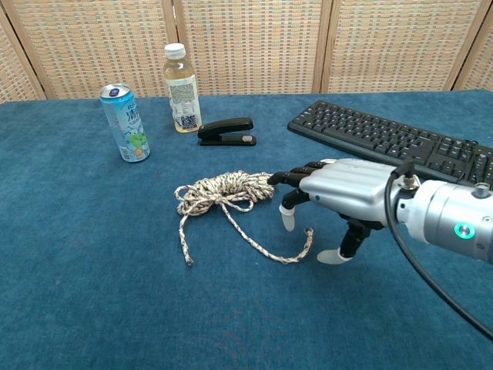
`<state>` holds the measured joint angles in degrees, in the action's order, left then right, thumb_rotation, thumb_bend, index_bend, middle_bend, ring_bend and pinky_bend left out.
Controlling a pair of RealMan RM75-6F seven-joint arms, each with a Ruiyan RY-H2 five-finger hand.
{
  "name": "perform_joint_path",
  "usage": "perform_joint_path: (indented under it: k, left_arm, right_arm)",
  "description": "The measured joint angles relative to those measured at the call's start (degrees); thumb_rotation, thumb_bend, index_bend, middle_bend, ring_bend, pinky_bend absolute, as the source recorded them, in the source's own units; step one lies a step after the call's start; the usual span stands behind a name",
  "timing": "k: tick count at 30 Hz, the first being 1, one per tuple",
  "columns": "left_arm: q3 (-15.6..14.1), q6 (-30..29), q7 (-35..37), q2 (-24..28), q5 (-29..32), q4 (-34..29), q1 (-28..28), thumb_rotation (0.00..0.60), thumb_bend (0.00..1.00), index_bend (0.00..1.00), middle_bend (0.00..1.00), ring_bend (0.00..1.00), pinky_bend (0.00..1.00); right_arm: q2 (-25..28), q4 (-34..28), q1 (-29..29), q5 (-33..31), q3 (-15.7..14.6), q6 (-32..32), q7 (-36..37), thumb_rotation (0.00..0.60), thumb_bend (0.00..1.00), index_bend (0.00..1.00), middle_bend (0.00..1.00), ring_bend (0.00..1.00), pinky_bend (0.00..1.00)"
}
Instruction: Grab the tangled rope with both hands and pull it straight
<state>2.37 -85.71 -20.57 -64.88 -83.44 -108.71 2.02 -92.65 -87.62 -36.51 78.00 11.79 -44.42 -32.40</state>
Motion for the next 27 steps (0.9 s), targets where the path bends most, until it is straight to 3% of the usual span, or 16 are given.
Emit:
perform_joint_path:
  k: [8,27]
  left_arm:
    - [0.1,0.1,-0.6,-0.3,0.7,0.0,0.2,0.600,0.07,0.00,0.00,0.00,0.00]
    - [-0.1,0.3,-1.1,-0.7,1.5,0.1,0.7,0.600,0.07,0.00,0.00,0.00,0.00]
  right_arm:
    - [-5.0,4.4,-2.9,-4.9,-0.5,0.1,-4.8,0.600,0.30,0.40,0.00,0.00,0.00]
    - [-6.9,5.0,-6.5,-11.8,-3.0,-1.4,-8.6,0.600,0.35,0.50,0.00,0.00,0.00]
